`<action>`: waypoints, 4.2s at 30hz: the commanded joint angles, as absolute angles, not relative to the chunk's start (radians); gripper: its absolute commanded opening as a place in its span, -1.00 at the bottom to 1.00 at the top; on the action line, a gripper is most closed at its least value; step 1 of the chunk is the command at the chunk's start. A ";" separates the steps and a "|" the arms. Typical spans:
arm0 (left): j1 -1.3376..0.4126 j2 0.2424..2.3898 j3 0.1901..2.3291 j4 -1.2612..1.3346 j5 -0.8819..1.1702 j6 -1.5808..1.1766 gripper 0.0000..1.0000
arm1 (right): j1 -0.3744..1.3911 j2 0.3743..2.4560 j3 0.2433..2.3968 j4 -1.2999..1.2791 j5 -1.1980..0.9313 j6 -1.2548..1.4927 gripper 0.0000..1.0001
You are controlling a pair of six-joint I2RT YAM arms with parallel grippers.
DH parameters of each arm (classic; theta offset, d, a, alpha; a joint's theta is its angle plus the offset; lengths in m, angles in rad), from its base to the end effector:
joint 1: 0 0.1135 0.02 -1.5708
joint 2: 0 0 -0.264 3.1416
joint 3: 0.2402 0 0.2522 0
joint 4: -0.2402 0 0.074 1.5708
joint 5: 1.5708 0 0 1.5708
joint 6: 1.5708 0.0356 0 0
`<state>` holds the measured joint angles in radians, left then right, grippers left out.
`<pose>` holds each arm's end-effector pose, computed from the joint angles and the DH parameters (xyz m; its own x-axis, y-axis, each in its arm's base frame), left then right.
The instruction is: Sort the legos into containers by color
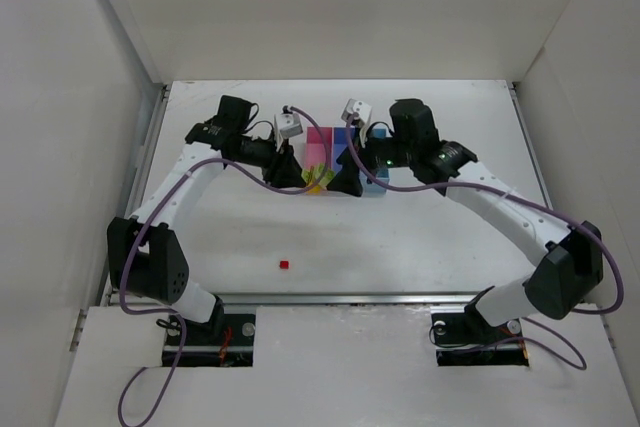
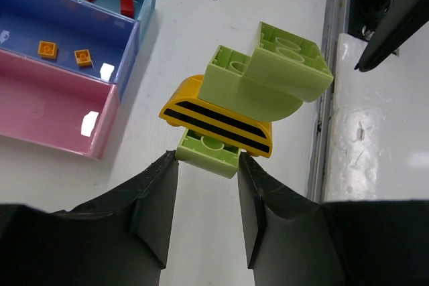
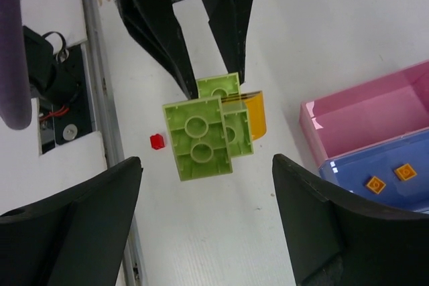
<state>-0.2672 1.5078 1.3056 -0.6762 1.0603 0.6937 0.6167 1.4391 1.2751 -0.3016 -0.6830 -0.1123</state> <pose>0.2944 -0.1128 0.3162 -0.1448 0.3636 -0.9202 0.9869 0.1193 -0.1082 0.2543 0.2078 0.3488 -0.2621 -0.2924 -0.9197 -0.9440 0.2756 0.1814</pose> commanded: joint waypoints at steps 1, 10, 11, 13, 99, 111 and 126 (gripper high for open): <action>-0.267 1.483 1.350 -0.657 1.134 0.635 -1.00 | 0.624 1.459 1.347 -0.219 -0.664 -0.078 0.65; -0.267 1.464 1.350 -0.569 1.124 0.491 -1.00 | 0.644 1.479 1.356 -0.199 -0.623 -0.048 0.44; -0.267 1.463 1.350 -0.560 1.124 0.479 -1.00 | 0.644 1.488 1.356 -0.199 -0.623 -0.048 0.44; -0.267 1.463 1.350 -0.560 1.124 0.469 -1.00 | 0.644 1.488 1.356 -0.199 -0.612 -0.038 0.44; -0.324 1.575 0.985 -0.549 0.235 0.750 -0.11 | 0.529 1.421 1.302 -0.321 -0.534 -0.028 -1.00; -0.324 1.405 1.112 -0.580 0.336 0.750 0.61 | 0.520 1.420 1.302 -0.321 -0.543 -0.028 -1.00; -0.324 1.255 1.367 -0.328 0.741 0.498 1.00 | 0.511 1.450 1.411 -0.321 -0.563 -0.046 -1.00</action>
<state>-0.3199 1.2068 1.3312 -0.3790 0.5297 0.6174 0.5247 1.4555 1.3605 -0.3481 -0.5426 -0.0303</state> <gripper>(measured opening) 0.997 0.448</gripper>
